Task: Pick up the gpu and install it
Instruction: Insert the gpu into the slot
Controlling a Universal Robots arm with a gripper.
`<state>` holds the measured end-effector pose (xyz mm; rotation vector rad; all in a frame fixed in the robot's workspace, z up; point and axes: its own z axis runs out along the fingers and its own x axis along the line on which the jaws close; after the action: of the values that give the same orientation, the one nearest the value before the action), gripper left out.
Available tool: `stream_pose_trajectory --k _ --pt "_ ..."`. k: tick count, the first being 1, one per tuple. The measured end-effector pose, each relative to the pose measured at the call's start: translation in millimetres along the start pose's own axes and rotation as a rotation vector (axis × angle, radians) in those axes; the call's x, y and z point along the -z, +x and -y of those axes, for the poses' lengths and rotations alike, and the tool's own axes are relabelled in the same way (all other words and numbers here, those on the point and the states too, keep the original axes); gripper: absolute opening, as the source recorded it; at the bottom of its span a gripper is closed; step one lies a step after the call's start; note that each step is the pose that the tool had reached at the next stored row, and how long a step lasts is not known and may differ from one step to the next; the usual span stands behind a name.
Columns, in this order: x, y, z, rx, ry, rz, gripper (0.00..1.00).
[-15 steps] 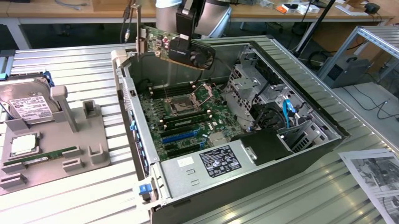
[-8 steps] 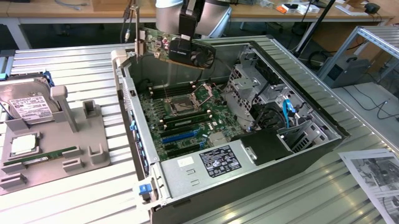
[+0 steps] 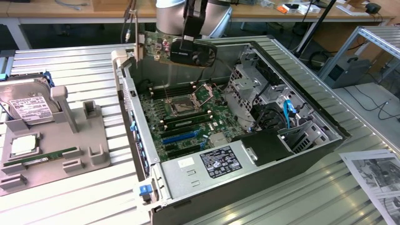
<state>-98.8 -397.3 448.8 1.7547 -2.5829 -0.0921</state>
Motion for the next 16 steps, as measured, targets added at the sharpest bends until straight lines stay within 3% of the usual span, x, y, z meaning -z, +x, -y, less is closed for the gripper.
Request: stream_pose_trajectory --k 3,16 --pt "0.0 -0.4 0.9 0.060 -0.0011 -0.0035 0.27" --pt "0.2 -1.3 3.3 0.222 -0.0041 -0.0131 0.27"
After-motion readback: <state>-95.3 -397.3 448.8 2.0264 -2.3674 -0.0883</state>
